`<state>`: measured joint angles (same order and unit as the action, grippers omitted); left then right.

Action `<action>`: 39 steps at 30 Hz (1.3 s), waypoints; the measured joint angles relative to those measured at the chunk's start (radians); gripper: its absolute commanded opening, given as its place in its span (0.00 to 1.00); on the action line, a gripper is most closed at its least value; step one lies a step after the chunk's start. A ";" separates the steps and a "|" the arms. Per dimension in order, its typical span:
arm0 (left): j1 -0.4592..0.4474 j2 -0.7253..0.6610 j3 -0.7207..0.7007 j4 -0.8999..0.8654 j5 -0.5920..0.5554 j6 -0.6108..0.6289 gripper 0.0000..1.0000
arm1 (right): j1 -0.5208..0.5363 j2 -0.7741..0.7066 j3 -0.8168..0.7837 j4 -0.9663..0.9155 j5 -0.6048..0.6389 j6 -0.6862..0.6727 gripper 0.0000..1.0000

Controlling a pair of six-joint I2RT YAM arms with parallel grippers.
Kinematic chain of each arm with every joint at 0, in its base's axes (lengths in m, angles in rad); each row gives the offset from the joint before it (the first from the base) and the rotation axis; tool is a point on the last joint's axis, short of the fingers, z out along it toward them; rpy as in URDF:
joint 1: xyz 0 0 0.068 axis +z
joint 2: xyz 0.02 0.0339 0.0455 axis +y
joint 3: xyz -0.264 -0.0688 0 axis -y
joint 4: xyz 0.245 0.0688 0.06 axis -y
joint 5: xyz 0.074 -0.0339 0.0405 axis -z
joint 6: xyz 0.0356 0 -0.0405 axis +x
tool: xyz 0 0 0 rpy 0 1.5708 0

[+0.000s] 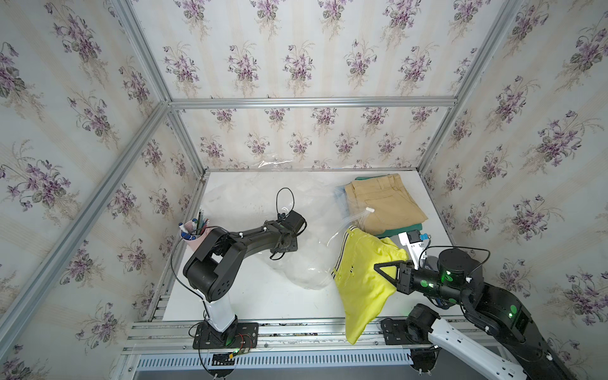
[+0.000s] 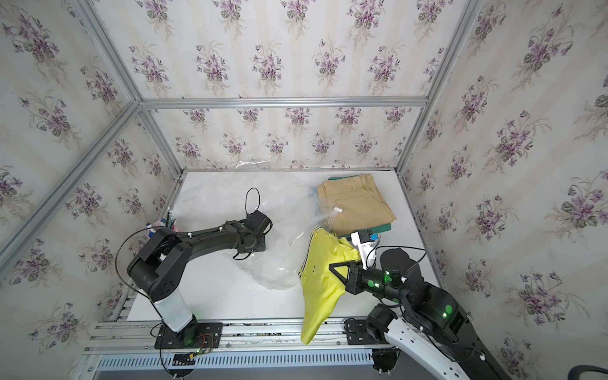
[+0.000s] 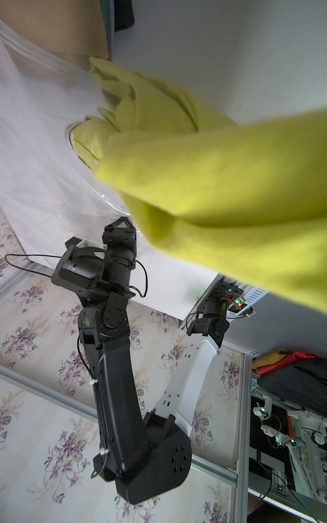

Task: Take the trousers out of the vacuum bag
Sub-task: Take out the trousers from the vacuum bag.

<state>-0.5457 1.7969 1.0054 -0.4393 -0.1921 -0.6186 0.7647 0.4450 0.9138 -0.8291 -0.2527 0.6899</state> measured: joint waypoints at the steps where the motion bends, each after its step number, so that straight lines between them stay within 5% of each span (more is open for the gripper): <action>1: 0.022 0.004 0.002 0.005 -0.005 0.005 0.56 | 0.000 0.001 0.014 -0.004 -0.004 -0.002 0.00; 6: 0.111 0.002 0.015 0.037 -0.012 0.053 0.58 | 0.000 0.008 0.068 -0.006 -0.004 -0.010 0.00; 13: 0.060 -0.199 0.004 -0.029 0.112 0.154 0.91 | 0.000 0.030 0.050 -0.006 0.031 -0.010 0.00; 17: -0.074 -0.332 0.027 -0.036 0.177 0.224 1.00 | 0.000 0.045 0.037 -0.005 0.060 -0.009 0.00; 28: -0.484 -0.613 0.014 -0.058 0.198 0.366 1.00 | 0.000 0.106 0.020 0.018 0.140 -0.008 0.00; 39: -0.815 -0.623 0.054 -0.057 0.134 0.375 1.00 | 0.000 0.146 -0.003 0.088 0.166 -0.006 0.00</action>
<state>-1.3609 1.1744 1.0595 -0.4965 -0.0586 -0.2436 0.7647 0.5911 0.9112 -0.7414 -0.0868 0.6842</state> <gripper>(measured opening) 0.999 0.107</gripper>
